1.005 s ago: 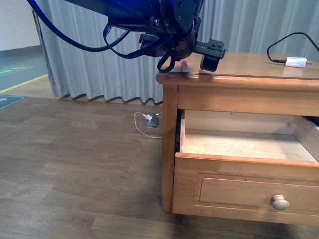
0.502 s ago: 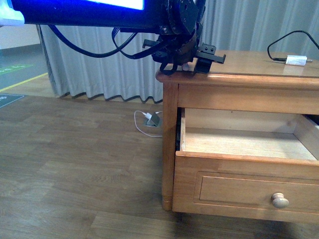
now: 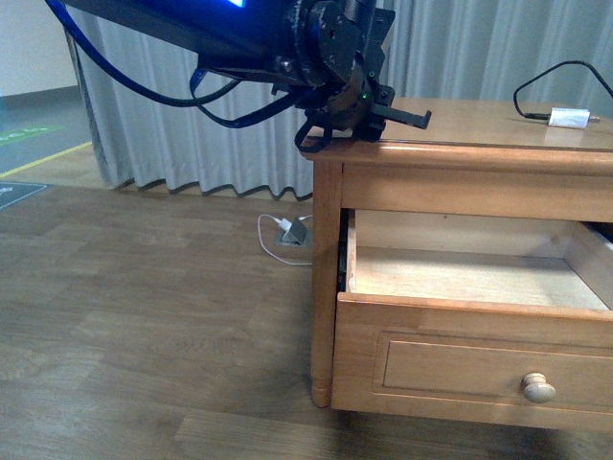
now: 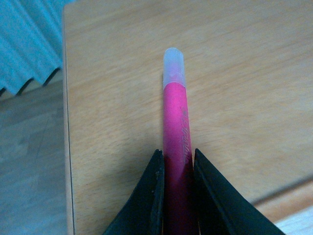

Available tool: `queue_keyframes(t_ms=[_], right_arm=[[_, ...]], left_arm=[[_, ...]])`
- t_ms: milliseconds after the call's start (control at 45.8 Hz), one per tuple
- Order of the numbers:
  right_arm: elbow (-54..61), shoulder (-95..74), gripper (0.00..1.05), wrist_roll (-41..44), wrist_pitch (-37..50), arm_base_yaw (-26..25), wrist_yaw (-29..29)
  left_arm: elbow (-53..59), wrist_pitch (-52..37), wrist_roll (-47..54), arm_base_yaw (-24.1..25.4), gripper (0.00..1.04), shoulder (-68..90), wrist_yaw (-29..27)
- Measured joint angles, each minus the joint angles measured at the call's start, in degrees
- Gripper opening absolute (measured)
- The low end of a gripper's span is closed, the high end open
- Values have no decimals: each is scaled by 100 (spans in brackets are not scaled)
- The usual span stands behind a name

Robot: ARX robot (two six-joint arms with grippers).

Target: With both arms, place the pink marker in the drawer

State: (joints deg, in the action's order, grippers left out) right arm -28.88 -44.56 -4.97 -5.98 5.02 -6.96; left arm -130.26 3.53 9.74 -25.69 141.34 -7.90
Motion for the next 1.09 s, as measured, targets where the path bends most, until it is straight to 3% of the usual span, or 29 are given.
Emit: queue_keyframes(t_ms=[131,393,699,1092], right_arm=[[0,0,96,0,0,0,0],[0,0,96,0,0,0,0],[0,0,96,0,0,0,0],[0,0,96,0,0,0,0]], left_arm=[[2159,-1329,481,74,15,-1462,1054],[4339,-1733,1196,70,15,-2844,2199],[4677,-1864,1556,-286,14,-2481,2031],[3259,-1711,1475,-680,14,-802,1512]])
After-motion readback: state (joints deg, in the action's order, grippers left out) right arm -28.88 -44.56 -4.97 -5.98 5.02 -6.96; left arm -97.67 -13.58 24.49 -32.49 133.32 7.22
